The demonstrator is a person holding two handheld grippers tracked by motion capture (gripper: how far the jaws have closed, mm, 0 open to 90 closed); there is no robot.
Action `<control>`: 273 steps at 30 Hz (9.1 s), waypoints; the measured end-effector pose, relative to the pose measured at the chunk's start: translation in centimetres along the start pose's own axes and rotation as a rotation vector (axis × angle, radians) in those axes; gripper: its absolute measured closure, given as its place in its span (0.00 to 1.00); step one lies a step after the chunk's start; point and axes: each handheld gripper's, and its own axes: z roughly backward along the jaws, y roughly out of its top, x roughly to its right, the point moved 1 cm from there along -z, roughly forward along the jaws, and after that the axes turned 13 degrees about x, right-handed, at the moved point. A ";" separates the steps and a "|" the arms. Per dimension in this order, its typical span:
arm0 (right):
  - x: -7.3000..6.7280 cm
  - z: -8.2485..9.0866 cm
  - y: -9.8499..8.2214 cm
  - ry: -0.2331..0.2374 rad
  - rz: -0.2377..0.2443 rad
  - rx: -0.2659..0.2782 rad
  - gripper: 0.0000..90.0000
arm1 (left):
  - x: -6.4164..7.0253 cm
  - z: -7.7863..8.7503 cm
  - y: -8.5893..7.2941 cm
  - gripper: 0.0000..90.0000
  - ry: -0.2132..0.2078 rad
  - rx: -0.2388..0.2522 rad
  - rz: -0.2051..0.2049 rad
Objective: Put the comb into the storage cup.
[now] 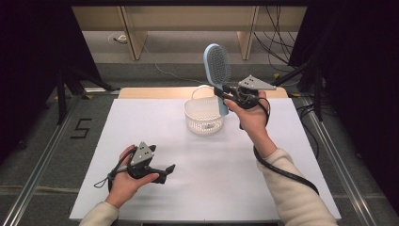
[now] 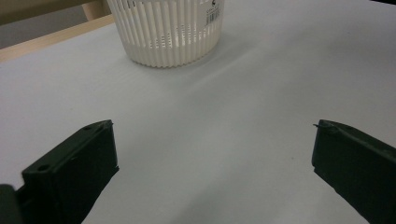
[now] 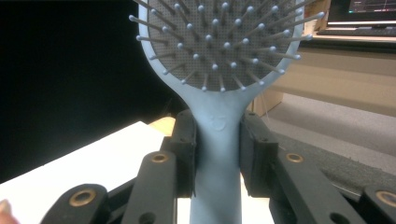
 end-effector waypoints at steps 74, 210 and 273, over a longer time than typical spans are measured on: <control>0.8 -3.1 -0.3 -0.035 -0.015 -0.015 0.78 | 0.0 0.0 0.0 0.00 -0.001 0.001 0.001; 0.7 -5.7 -5.5 -0.051 0.013 -0.102 0.78 | 0.0 0.0 0.0 0.00 -0.005 0.004 0.001; 1.0 -5.7 -7.2 -0.064 0.022 -0.146 0.78 | 0.0 -0.1 0.0 0.00 -0.005 0.005 0.001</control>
